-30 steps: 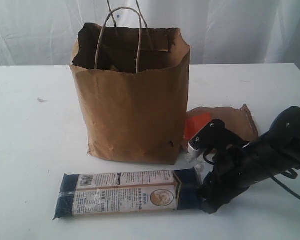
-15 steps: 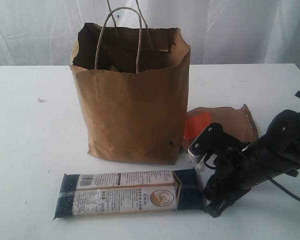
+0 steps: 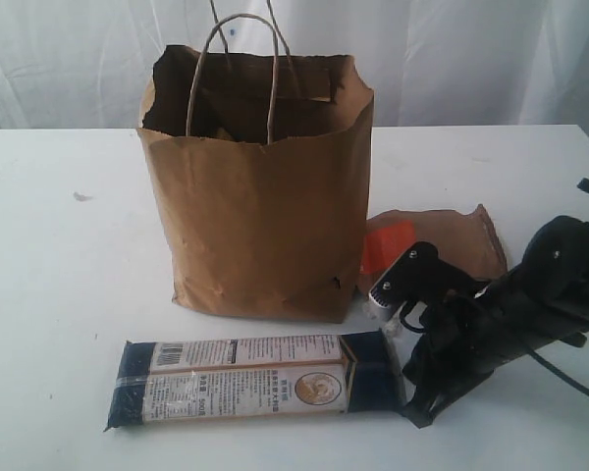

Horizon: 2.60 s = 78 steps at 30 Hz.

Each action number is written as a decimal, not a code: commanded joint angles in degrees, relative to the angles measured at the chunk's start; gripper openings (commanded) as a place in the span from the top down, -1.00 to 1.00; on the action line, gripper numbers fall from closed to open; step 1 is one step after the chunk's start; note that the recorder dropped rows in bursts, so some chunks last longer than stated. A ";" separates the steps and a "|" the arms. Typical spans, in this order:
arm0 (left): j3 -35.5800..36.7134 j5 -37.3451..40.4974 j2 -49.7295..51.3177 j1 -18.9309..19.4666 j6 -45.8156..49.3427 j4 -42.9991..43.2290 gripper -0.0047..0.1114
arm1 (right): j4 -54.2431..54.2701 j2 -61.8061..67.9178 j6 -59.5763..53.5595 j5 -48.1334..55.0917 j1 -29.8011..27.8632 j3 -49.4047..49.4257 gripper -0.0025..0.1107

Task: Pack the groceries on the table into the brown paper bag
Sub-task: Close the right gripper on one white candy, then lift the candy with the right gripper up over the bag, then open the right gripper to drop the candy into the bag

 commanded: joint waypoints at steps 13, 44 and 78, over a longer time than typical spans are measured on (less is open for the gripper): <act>0.24 0.02 -0.22 0.14 0.05 -0.38 0.92 | -0.67 -19.84 9.57 1.45 0.22 -1.26 0.91; 0.24 0.02 -0.22 0.14 0.05 -0.38 0.92 | 1.13 -6.13 17.62 14.02 0.22 -45.91 0.91; 0.24 0.02 -0.22 0.14 0.05 -0.38 0.92 | 3.28 6.68 17.40 19.26 6.17 -56.61 0.91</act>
